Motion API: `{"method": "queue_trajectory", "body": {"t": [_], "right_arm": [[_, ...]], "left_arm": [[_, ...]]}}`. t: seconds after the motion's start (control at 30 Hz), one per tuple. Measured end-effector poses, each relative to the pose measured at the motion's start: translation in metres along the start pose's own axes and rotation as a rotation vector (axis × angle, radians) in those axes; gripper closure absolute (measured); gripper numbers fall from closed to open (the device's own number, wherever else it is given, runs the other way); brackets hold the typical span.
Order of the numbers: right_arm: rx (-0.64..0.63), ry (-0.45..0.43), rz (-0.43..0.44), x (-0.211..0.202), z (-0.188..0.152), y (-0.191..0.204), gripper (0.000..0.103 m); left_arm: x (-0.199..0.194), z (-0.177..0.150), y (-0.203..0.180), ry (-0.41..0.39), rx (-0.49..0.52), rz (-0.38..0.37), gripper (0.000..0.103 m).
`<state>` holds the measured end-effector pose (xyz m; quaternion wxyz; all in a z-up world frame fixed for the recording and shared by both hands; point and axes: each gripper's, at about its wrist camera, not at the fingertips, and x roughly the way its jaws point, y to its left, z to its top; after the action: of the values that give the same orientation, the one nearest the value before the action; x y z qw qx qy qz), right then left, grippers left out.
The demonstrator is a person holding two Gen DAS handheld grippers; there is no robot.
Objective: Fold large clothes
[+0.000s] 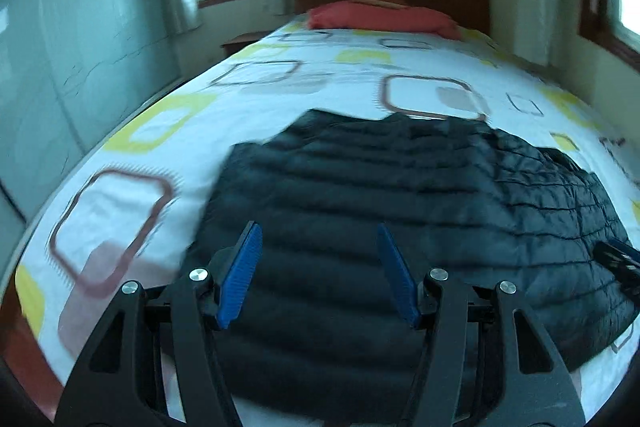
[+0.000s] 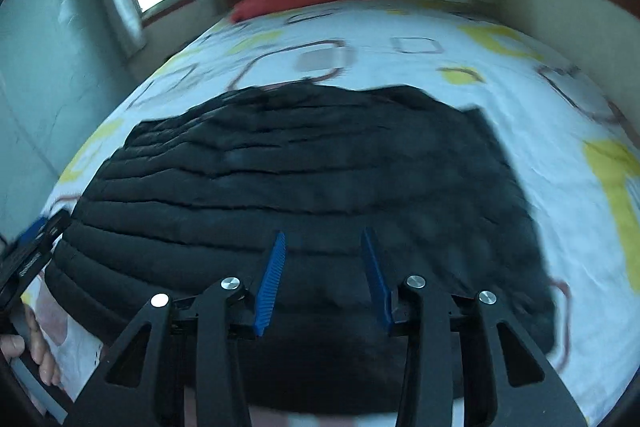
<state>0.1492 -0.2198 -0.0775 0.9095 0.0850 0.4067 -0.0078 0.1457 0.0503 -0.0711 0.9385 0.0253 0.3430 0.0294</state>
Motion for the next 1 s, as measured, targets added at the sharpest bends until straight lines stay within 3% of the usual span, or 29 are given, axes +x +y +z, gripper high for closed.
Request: {"method": "queue_trajectory", "body": {"t": [0.13,0.27,0.43,0.6,0.7,0.83,1.0], "right_arm": [[-0.070,0.006,-0.024,0.021,0.013,0.031,0.063],[-0.105,0.055,-0.058,0.047,0.009,0.044,0.063],[-0.139,0.077,-0.093,0.075,-0.008,0.046,0.063],[-0.131,0.072,-0.089,0.071,-0.008,0.045,0.063],[-0.091,0.061,-0.057,0.060,0.003,0.044,0.063],[-0.077,0.028,-0.035,0.057,0.025,0.048,0.063],[-0.091,0.068,-0.036,0.090,0.022,0.055,0.061]], "left_arm": [[0.028,0.009,-0.036,0.005,0.097,0.033,0.046],[0.069,-0.002,-0.053,0.106,0.164,0.070,0.052],[0.085,-0.018,-0.058,0.097,0.193,0.100,0.052],[0.087,-0.018,-0.056,0.106,0.180,0.085,0.053],[0.073,-0.002,-0.044,0.119,0.118,0.048,0.054],[0.066,0.023,-0.028,0.060,0.076,0.067,0.054],[0.102,0.015,-0.024,0.144,0.080,0.067,0.053]]}}
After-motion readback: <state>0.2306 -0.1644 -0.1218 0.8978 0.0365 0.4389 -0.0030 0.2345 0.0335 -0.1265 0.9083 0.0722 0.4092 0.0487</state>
